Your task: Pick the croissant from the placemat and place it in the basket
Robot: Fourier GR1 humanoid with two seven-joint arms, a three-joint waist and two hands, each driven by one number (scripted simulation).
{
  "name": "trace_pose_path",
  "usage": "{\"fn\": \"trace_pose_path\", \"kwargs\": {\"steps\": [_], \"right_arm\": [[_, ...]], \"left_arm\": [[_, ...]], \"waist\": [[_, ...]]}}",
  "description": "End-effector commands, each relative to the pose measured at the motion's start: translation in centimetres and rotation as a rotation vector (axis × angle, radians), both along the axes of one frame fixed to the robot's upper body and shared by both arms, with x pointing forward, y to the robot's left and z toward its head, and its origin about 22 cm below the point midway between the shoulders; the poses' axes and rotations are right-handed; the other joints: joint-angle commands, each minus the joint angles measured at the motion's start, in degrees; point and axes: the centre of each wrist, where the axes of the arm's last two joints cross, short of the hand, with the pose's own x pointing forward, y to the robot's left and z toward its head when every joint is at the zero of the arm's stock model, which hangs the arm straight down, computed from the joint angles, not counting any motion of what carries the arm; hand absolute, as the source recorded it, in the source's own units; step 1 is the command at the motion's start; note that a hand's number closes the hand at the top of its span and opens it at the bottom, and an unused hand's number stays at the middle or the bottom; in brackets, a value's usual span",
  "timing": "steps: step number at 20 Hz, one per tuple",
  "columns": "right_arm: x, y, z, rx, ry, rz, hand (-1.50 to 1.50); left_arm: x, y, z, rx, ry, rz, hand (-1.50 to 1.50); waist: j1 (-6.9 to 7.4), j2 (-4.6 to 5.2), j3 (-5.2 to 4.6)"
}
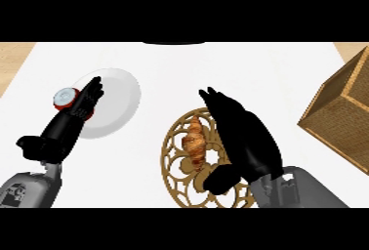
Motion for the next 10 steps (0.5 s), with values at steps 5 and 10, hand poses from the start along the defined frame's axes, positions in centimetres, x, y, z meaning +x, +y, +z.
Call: {"fn": "trace_pose_path", "kwargs": {"steps": [5, 10], "right_arm": [[2.6, 1.7, -4.7, -0.027, -0.017, -0.064, -1.50], [0.3, 0.2, -7.4, -0.022, -0.038, -0.059, -1.50]], "left_arm": [[0.7, -1.0, 1.0, -0.009, -0.007, -0.004, 0.00], [-0.6, 0.4, 0.2, -0.006, -0.011, -0.006, 0.00]], "waist": [[0.27, 0.08, 0.01], [0.13, -0.02, 0.01]]}}
